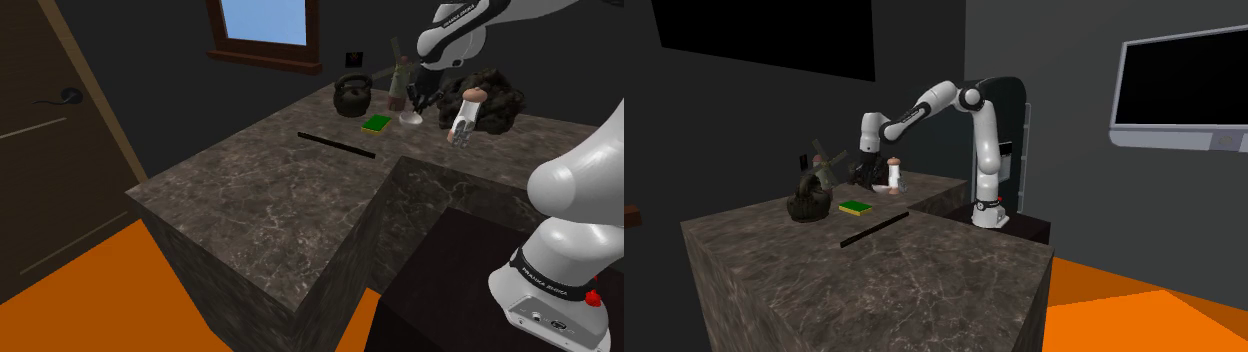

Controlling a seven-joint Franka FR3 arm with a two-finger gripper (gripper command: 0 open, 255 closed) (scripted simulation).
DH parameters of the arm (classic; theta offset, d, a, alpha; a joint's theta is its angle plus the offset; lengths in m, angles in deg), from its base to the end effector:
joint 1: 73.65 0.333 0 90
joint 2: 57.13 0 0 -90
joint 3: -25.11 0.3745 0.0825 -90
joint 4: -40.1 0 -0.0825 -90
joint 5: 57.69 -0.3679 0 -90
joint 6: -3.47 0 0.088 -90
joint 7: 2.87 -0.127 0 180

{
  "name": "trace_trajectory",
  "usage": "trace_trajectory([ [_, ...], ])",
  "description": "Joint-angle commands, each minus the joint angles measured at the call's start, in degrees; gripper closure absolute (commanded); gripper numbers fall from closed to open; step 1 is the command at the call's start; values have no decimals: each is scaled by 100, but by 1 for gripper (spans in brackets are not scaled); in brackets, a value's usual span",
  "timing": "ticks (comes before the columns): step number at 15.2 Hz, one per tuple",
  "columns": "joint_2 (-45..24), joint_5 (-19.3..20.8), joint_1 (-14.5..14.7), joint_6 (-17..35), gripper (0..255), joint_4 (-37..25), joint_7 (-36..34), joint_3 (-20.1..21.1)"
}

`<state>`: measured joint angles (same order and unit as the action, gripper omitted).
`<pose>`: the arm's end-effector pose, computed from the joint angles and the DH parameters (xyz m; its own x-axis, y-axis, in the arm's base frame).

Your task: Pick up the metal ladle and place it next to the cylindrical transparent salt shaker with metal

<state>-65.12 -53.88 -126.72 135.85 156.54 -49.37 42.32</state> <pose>0.4716 -0.3512 0.4423 0.1618 -0.9807 0.1099 -0.9804 -0.1725 -0.0955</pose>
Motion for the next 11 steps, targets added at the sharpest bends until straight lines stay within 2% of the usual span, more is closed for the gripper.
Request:
trace_trajectory([
  [1,-82,39,4,147,255,66,-22,-9],
  [8,-376,190,34,631,255,271,-128,-47],
  [11,-396,200,37,660,255,282,-135,-50],
])
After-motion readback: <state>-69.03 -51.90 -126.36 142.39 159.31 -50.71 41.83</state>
